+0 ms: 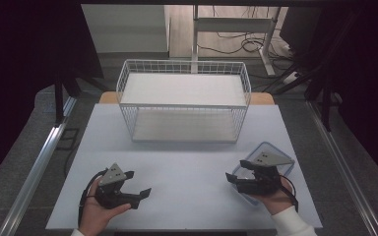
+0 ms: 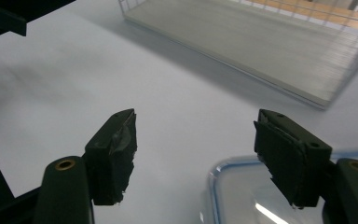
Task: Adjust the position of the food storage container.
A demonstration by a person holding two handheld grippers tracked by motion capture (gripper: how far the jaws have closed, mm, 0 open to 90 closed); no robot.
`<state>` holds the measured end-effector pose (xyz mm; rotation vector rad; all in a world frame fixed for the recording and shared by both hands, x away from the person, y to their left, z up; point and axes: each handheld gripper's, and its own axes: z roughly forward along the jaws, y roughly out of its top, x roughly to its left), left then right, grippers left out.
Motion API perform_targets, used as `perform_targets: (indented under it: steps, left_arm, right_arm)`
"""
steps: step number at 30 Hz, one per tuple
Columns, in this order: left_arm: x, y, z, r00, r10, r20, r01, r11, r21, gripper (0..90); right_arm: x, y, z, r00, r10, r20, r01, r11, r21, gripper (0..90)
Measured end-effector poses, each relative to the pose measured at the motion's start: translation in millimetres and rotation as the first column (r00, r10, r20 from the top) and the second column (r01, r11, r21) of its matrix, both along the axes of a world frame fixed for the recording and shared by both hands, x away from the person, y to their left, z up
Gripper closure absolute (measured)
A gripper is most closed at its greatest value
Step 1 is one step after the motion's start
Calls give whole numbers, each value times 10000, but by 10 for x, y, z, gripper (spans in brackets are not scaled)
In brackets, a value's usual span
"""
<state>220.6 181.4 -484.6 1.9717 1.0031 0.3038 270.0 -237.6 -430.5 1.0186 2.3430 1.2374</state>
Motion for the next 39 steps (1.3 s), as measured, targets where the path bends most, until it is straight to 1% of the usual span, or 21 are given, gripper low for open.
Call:
perform_targets:
  steps: [3, 4, 5, 6, 7, 8, 9, 12, 13, 14, 15, 16, 18, 19, 20, 21, 22, 25, 30, 36, 39]
  left_arm:
    - [31, -28, 6, 9999, -138, 8, 138, 9999, 6, 147]
    - [53, -46, 11, 9998, -218, 18, 218, 9998, 2, 147]
    - [53, -46, 11, 9998, -218, 18, 218, 9998, 2, 147]
    - [74, -65, 13, 9995, -310, 11, 310, 9995, 36, 147]
    - [74, -65, 13, 9995, -310, 11, 310, 9995, 36, 146]
    - [92, -86, 11, 9993, -373, 8, 373, 9993, 83, 147]
    - [92, -86, 11, 9993, -373, 8, 373, 9993, 83, 147]
    - [116, -107, 5, 9992, -405, -44, 406, 9991, 94, 147]
    - [116, -107, 5, 9992, -405, -44, 406, 9991, 94, 147]
    - [121, -107, 4, 9992, -404, -58, 405, 9991, 93, 147]
    - [124, -108, 3, 9992, -390, -68, 390, 9992, 92, 147]
    - [127, -108, -2, 9993, -360, -107, 361, 9993, 109, 147]
    - [128, -106, -4, 9993, -354, -117, 356, 9993, 130, 148]
    - [128, -104, -5, 9993, -337, -128, 339, 9993, 125, 148]
    - [126, -101, -7, 9994, -309, -137, 310, 9995, 111, 149]
    - [124, -98, -8, 9995, -295, -137, 297, 9995, 106, 149]
    - [119, -91, -9, 9995, -278, -148, 279, 9996, 109, 150]
    - [118, -90, -15, 9996, -218, -159, 220, 9997, 73, 151]
    - [114, -92, -26, 9996, -205, -214, 207, 9997, 101, 151]
    - [111, -80, -30, 9995, -205, -243, 209, 9997, 147, 151]
    - [109, -80, -31, 9995, -206, -238, 210, 9997, 154, 152]
  right_arm:
    - [-54, -132, 35, 9996, -267, 11, 267, 9996, 16, 338]
    - [-105, -243, 47, 9985, -553, 29, 553, 9985, -31, 352]
    - [-105, -243, 47, 9985, -553, 29, 553, 9985, -31, 352]
    - [-157, -369, 44, 9959, -904, -26, 904, 9959, -100, 368]
    - [-157, -369, 44, 9959, -904, -26, 904, 9959, -100, 368]
    - [-210, -507, 32, 9910, -1328, -146, 1325, 9910, -180, 400]
    - [-210, -507, 32, 9910, -1328, -146, 1325, 9910, -180, 400]
    - [-312, -762, 7, 9797, -1959, -432, 1945, 9803, -334, 489]
    - [-312, -762, 7, 9797, -1959, -432, 1945, 9803, -334, 489]
    - [-347, -857, -18, 9714, -2312, -547, 2260, 9702, -874, 550]
    - [-347, -857, -18, 9714, -2312, -547, 2260, 9702, -874, 550]
    - [-367, -930, -58, 9677, -2391, -802, 2289, 9662, -1182, 638]
    - [-369, -982, -102, 9672, -2270, -1141, 2108, 9677, -1381, 708]
    - [-369, -982, -102, 9672, -2270, -1141, 2108, 9677, -1381, 708]
    - [-364, -1007, -150, 9660, -2272, -1236, 2051, 9641, -1689, 770]
    - [-364, -1007, -150, 9660, -2272, -1236, 2051, 9641, -1689, 770]
    - [-359, -1019, -191, 9647, -2222, -1411, 1932, 9618, -1938, 837]
    - [-348, -1019, -230, 9645, -2097, -1604, 1738, 9617, -2117, 882]
    - [-323, -1030, -268, 9605, -2155, -1760, 1670, 9525, -2546, 885]
    - [-301, -987, -321, 9582, -2042, -2002, 1441, 9495, -2788, 885]
    - [-300, -968, -326, 9597, -2046, -1924, 1423, 9449, -2947, 885]
